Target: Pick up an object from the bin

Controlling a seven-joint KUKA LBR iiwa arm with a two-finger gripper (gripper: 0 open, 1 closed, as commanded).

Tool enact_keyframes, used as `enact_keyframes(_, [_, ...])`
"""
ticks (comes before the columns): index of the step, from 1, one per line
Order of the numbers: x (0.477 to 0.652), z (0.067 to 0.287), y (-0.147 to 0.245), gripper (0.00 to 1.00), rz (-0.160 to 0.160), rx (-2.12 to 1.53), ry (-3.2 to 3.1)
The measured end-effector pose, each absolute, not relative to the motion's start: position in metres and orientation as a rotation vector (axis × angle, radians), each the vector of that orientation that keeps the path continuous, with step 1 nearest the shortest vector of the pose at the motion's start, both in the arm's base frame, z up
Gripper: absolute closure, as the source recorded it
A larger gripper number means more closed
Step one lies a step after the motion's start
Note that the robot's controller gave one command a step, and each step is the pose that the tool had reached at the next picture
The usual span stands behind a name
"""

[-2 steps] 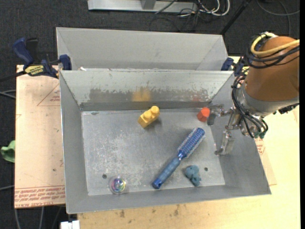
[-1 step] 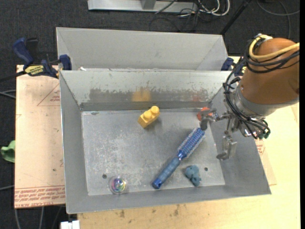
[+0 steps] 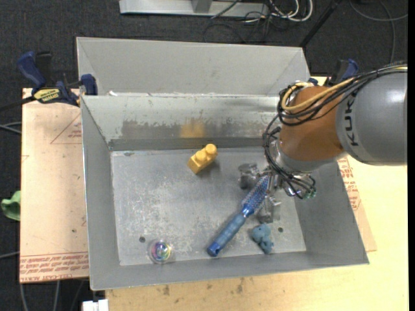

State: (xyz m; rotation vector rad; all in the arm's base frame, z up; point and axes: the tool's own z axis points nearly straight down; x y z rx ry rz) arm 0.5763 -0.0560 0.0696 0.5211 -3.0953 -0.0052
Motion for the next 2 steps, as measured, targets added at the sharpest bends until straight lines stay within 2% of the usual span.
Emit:
enact_keyframes(1, [0.577, 0.074, -0.056, 1.00, -0.002, 0.523, -3.099])
enact_keyframes(2, [0.543, 0.253, -0.099, 1.00, 0.006, 0.542, -3.104])
